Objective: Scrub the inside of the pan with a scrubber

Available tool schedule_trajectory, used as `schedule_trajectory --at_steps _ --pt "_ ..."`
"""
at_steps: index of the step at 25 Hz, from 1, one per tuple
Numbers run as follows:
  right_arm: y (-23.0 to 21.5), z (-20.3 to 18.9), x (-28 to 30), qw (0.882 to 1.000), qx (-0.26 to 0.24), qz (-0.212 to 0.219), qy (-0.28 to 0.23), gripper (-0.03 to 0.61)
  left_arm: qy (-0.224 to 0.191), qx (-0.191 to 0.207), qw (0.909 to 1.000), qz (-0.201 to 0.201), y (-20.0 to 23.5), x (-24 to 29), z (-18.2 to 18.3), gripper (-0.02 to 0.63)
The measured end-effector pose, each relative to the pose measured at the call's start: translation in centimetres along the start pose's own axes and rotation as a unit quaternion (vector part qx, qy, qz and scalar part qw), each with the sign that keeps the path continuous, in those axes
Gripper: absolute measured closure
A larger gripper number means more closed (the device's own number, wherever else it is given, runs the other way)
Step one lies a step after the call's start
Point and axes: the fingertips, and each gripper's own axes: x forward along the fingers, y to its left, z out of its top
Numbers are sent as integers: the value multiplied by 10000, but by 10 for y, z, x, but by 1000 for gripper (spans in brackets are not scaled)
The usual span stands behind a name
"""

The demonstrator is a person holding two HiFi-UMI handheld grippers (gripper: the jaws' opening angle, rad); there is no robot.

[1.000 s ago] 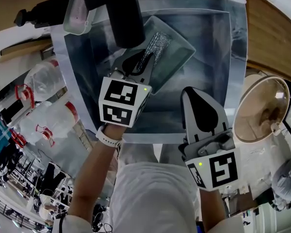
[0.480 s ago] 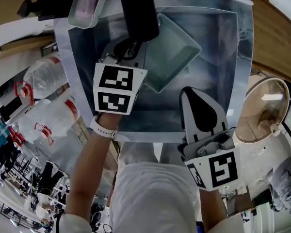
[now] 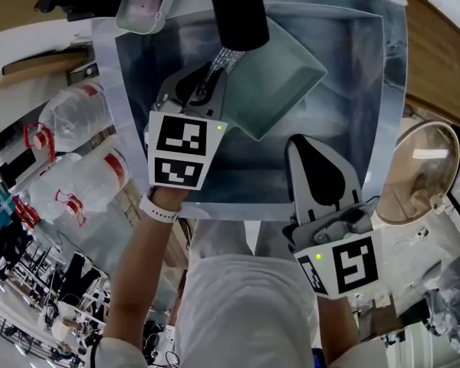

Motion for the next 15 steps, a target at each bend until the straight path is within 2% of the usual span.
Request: schedule_trajectory --at_steps 7,15 --pt "9 -4 -4 10000 -38 32 30 569 -15 -169 9999 -18 3 -10 -10 549" --pt "5 -3 -8 10000 -24 -69 18 569 -200 -163 9996 -93 -1 18 21 549"
